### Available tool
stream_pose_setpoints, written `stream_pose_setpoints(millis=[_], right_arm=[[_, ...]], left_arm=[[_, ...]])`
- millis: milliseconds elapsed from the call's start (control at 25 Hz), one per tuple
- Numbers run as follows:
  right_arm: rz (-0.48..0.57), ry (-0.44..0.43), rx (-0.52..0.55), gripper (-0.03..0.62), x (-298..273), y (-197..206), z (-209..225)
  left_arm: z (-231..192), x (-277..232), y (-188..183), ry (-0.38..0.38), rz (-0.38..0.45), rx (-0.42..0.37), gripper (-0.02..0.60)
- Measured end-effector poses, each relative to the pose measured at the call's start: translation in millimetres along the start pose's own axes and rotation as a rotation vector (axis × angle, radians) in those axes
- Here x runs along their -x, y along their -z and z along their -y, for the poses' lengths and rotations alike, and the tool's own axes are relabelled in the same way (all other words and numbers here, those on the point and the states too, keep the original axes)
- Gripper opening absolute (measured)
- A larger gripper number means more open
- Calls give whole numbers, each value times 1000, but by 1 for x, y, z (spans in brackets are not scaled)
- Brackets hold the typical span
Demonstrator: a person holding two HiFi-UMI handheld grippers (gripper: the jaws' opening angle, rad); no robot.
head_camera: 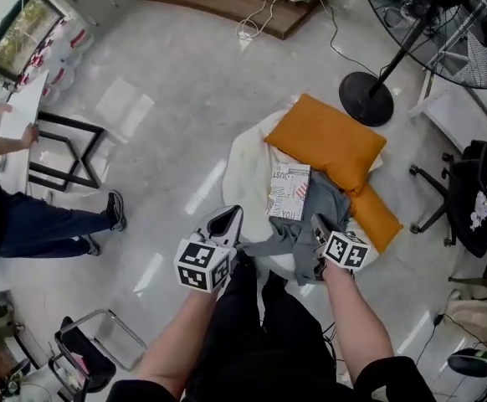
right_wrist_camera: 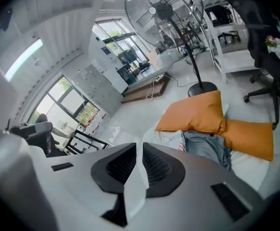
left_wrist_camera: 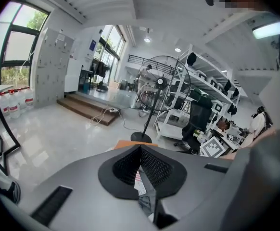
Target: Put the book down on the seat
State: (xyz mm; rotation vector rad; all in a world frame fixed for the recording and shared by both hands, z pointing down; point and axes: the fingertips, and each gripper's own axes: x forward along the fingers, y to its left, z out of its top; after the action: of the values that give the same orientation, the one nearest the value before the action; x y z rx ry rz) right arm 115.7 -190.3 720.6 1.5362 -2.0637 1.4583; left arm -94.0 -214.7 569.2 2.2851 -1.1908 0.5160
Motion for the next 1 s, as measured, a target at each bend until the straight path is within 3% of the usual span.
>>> stream_pose_setpoints(millis=[240, 520, 760, 1000], right_arm=[[57, -53, 137, 35, 82, -19, -53], [135, -90, 310, 26, 133, -30, -125], [196, -101, 368, 20, 156, -3, -201], [254, -110, 411, 17, 168, 41, -287]], left_arm=[[30, 65, -24, -9, 5, -21, 3], [40, 111, -46, 36, 47, -64, 3], [28, 164, -47, 85, 97, -98, 3], [-12, 248, -34, 81, 146, -119, 3]])
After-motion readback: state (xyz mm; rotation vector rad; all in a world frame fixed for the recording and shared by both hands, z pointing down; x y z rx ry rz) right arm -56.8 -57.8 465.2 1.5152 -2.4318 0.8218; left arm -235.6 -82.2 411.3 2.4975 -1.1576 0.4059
